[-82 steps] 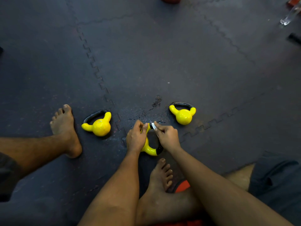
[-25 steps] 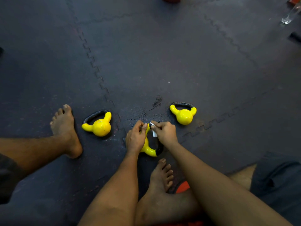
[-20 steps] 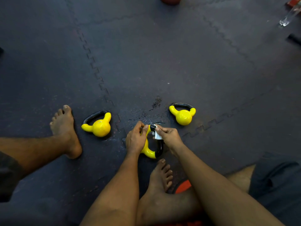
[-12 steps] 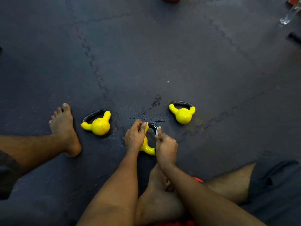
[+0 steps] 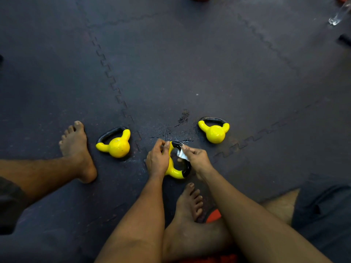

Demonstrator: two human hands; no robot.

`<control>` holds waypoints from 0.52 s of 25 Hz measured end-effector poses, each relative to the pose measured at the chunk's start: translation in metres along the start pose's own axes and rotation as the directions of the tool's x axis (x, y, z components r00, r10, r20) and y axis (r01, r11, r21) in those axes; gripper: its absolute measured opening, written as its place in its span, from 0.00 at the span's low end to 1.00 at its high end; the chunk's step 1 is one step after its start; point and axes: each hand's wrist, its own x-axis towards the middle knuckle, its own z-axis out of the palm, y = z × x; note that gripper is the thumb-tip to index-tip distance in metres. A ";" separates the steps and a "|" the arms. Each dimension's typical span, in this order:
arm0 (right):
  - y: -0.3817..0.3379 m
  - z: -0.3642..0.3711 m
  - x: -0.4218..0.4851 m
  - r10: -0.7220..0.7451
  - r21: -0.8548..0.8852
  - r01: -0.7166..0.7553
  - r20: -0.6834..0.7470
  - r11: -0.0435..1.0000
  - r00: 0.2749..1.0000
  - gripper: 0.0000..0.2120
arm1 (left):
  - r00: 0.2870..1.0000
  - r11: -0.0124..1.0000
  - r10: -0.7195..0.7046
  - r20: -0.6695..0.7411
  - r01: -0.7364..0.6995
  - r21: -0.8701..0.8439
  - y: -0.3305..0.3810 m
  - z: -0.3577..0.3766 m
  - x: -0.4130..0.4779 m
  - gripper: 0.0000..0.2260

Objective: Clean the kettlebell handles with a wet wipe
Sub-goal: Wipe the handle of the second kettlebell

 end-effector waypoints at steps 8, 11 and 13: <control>0.009 0.016 -0.056 -0.381 -0.617 0.099 -0.345 0.781 0.858 0.16 | 0.999 0.999 -0.044 -0.001 0.044 -0.024 0.002 0.000 0.001 0.12; 0.015 0.023 -0.055 -0.544 -0.749 0.184 -0.267 0.637 0.795 0.17 | 0.999 0.998 -0.045 -0.016 0.044 -0.044 0.002 0.000 0.000 0.12; 0.005 0.026 -0.045 -0.520 -0.713 0.194 -0.269 0.673 0.811 0.16 | 0.998 0.996 -0.057 -0.033 0.054 -0.067 0.001 -0.001 0.000 0.13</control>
